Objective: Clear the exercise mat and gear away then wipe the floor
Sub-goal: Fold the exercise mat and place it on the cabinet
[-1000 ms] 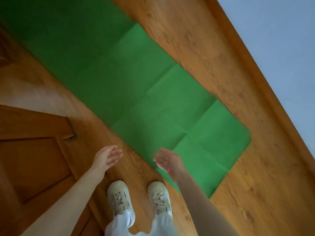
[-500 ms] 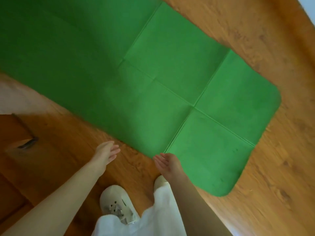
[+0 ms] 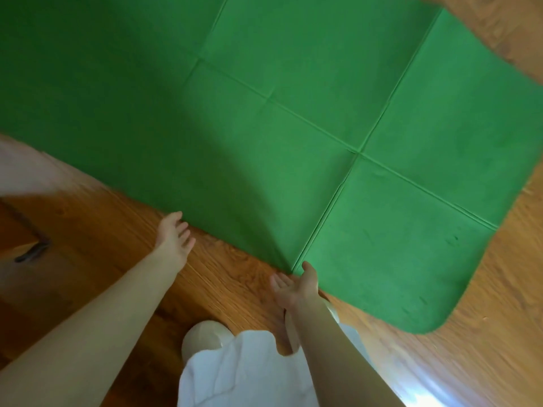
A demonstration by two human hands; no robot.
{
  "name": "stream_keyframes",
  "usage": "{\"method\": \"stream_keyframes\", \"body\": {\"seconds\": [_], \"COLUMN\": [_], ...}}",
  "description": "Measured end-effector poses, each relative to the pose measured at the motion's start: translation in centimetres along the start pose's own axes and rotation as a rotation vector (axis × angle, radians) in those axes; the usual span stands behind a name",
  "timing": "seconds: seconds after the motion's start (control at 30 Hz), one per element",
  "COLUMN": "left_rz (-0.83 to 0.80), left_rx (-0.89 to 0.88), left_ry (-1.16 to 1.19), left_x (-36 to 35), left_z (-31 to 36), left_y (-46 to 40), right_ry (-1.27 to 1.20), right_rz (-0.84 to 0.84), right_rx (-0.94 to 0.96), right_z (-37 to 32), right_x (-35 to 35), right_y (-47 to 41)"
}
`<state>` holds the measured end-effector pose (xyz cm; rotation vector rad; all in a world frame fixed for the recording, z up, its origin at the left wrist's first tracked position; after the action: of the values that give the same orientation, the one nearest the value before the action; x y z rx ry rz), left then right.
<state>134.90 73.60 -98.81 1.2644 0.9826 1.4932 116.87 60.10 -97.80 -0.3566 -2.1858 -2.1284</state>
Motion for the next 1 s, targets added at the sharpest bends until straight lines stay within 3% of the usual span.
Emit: {"method": "stream_keyframes", "body": {"seconds": [0.27, 0.53, 0.83, 1.0], "left_rz": [-0.063, -0.195, -0.345, -0.351], "left_rx": [0.057, 0.035, 0.0, -0.049], "left_ry": [0.224, 0.235, 0.394, 0.309], "left_x": [1.2, 3.6, 1.0, -0.9], "left_z": [0.4, 1.6, 6.2, 9.0], "left_y": [0.0, 5.0, 13.4, 17.0], "right_ry": [-0.16, -0.168, -0.352, -0.328], "right_rz": [0.047, -0.04, -0.108, -0.145], "right_rx": [0.027, 0.077, 0.265, 0.315], "right_z": [0.4, 0.1, -4.1, -8.3], "right_x": [1.0, 2.5, -0.9, -2.8], "right_y": [0.7, 5.0, 12.8, 17.0]}}
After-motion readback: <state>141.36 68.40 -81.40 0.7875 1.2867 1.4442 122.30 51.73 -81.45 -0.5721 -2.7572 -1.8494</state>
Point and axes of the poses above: each hand's wrist, its own y-axis away from the middle knuckle, its own x-axis out of the back of the hand, z = x × y, the point moved 3 cm from there along -y, towards the middle knuckle, and after that the axes turned 9 degrees about x, right-handed, at the moved point
